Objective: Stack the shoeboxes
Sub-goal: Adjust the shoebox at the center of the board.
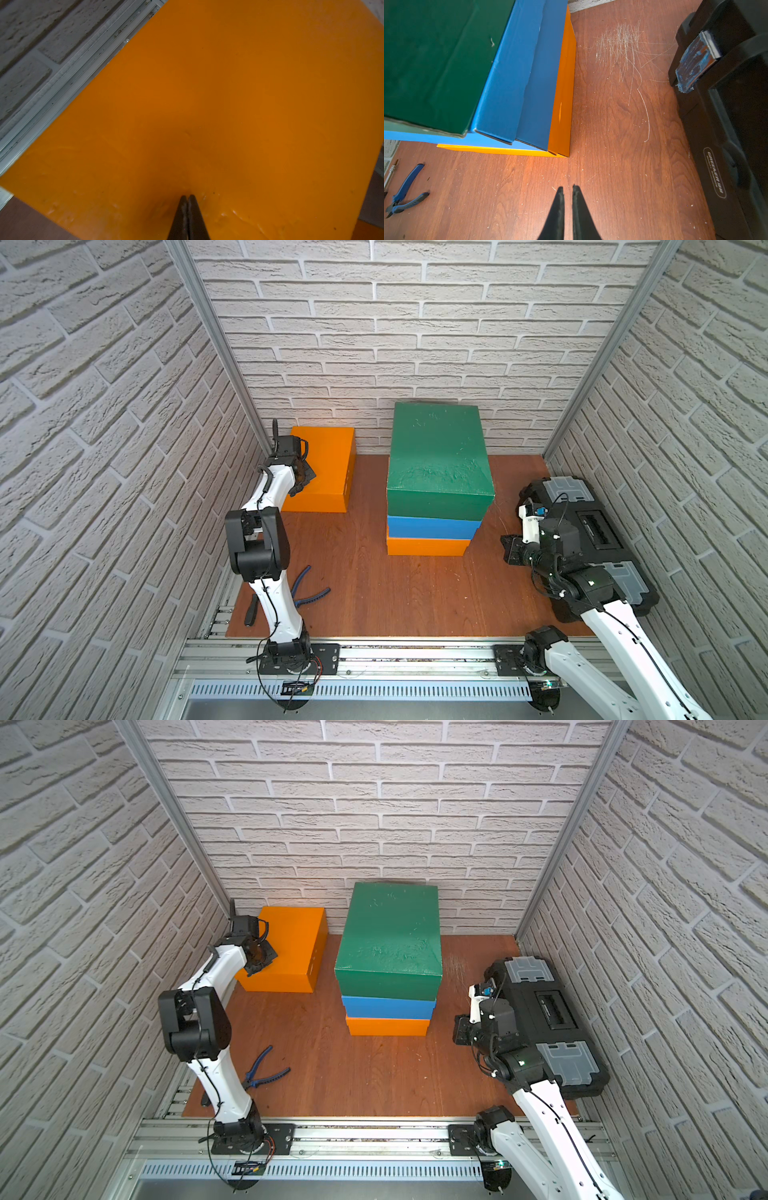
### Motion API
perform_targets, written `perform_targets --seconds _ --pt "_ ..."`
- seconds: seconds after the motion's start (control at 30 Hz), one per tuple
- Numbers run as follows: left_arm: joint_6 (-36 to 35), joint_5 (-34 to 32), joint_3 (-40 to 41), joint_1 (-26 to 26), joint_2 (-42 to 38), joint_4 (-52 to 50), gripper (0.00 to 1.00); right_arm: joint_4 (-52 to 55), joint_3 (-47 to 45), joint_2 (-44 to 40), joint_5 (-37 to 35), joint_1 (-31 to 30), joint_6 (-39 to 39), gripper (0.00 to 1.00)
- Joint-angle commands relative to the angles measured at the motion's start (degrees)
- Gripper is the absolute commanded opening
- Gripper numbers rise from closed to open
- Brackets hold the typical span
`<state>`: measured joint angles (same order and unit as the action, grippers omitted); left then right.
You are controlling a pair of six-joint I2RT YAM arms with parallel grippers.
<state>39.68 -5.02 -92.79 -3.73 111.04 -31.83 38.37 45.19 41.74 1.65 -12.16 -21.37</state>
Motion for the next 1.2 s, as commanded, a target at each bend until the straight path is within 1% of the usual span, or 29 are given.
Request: perform_targets --seconds 0.0,0.2,0.4,0.6,0.73,0.93,1.0,1.1,1.17 --pt "1.1 4.2 5.9 1.3 -1.1 -4.0 0.07 -2.2 0.6 -0.1 0.7 -0.5 -1.0 0.12" --pt "1.9 4.6 10.6 2.0 -4.8 -3.8 0.07 -2.1 1.9 0.4 0.8 -0.8 -1.0 0.12" --pt "2.7 3.5 14.2 3.6 -10.0 -5.2 0.07 -1.5 3.3 0.6 0.8 -2.0 -1.3 0.12" --pt "2.8 2.6 17.8 5.5 -15.9 -7.4 0.07 -0.9 3.3 1.2 -0.2 -5.4 -1.7 0.12" --pt "3.1 1.7 21.7 7.5 -20.0 -8.1 0.07 -0.8 3.9 1.7 -1.2 -8.0 -1.7 0.12" --pt "3.8 1.7 27.0 8.8 -24.9 -8.4 0.07 -0.9 5.0 1.5 -0.3 -12.7 0.2 0.14" --pt "3.3 1.4 25.6 8.9 -25.6 -9.2 0.07 -0.8 4.9 1.7 -0.9 -14.8 0.7 0.14" --pt "2.2 0.8 19.5 8.8 -25.3 -11.1 0.08 -1.2 4.4 2.1 -1.1 -18.8 1.4 0.14" --pt "1.1 -0.8 14.6 8.8 -24.0 -12.8 0.08 -0.9 4.3 2.5 -3.5 -22.9 1.8 0.15"
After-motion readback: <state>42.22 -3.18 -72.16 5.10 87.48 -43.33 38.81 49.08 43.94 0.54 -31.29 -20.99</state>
